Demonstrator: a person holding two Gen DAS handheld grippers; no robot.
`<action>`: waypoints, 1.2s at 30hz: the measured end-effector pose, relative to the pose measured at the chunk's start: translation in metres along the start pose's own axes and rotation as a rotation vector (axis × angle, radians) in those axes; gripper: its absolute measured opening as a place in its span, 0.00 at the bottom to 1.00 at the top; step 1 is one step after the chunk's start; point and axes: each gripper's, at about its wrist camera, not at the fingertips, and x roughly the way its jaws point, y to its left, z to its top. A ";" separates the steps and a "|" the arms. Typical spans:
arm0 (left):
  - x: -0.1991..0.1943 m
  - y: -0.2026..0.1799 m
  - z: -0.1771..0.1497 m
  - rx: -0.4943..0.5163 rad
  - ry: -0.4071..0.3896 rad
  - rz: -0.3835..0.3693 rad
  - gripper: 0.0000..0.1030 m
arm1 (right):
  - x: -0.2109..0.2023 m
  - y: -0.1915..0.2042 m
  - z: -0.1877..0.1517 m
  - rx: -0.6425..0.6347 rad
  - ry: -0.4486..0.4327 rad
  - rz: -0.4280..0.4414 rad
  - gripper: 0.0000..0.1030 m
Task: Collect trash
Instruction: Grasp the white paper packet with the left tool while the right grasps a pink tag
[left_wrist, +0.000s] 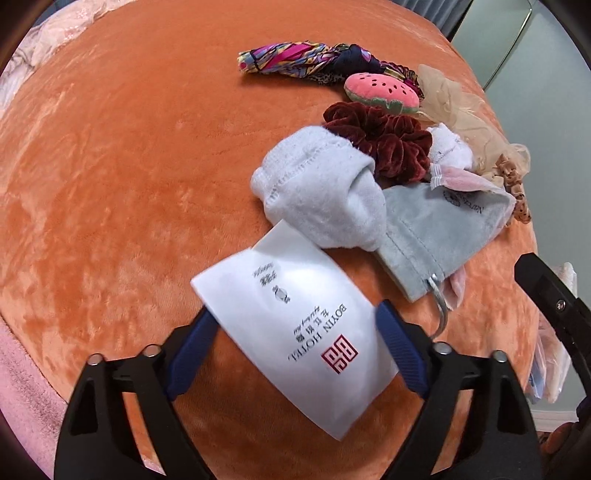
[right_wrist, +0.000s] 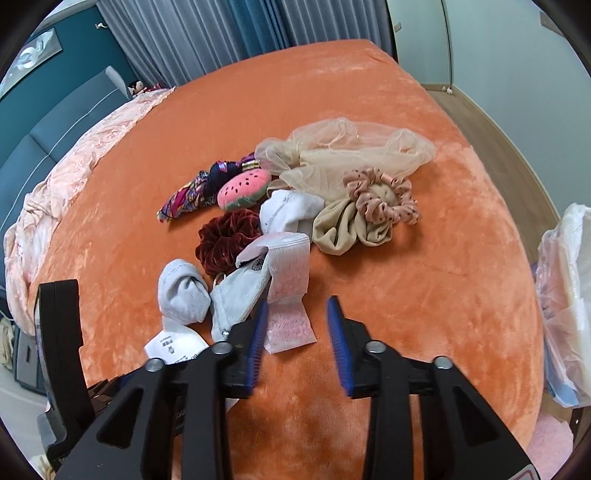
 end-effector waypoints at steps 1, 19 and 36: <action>-0.001 -0.002 0.001 0.007 -0.011 0.012 0.66 | 0.003 0.000 0.002 0.006 0.003 0.009 0.38; -0.028 -0.005 0.012 0.060 -0.026 -0.100 0.08 | 0.022 0.000 0.020 0.047 0.004 0.071 0.03; -0.059 -0.027 -0.004 0.111 -0.050 -0.127 0.08 | 0.010 -0.020 0.012 0.080 0.009 0.031 0.16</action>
